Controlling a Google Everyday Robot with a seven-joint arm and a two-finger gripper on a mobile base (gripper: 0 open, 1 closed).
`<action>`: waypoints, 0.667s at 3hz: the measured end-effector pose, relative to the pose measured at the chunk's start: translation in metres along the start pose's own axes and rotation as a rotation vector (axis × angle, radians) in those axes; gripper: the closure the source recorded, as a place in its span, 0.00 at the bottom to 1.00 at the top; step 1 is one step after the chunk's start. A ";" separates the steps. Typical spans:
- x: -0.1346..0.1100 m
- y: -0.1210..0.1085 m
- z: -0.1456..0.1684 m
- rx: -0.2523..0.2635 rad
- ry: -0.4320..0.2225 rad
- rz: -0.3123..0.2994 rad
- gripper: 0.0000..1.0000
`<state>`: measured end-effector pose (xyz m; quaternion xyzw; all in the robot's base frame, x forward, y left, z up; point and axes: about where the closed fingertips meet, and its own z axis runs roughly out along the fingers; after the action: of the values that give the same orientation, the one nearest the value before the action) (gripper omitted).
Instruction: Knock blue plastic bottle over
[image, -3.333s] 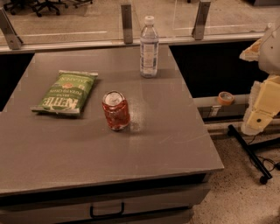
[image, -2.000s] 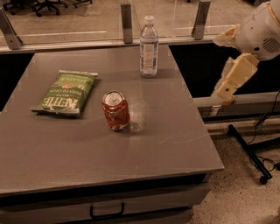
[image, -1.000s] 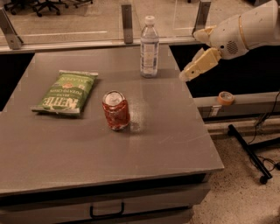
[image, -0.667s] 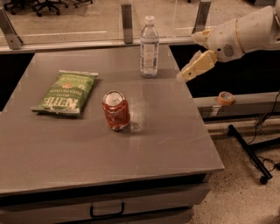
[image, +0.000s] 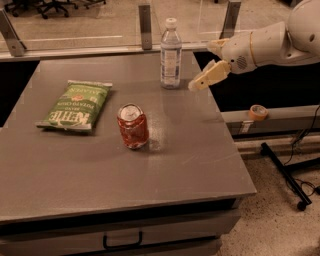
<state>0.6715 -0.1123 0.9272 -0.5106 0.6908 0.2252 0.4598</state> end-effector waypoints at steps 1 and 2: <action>0.000 -0.010 0.027 -0.004 -0.038 0.015 0.00; -0.011 -0.018 0.049 0.005 -0.082 0.019 0.00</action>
Offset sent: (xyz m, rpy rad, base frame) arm 0.0580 0.0551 -0.0066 0.1322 -0.0485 -0.0162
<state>0.7088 -0.0749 0.9165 -0.4931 0.6766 0.2484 0.4871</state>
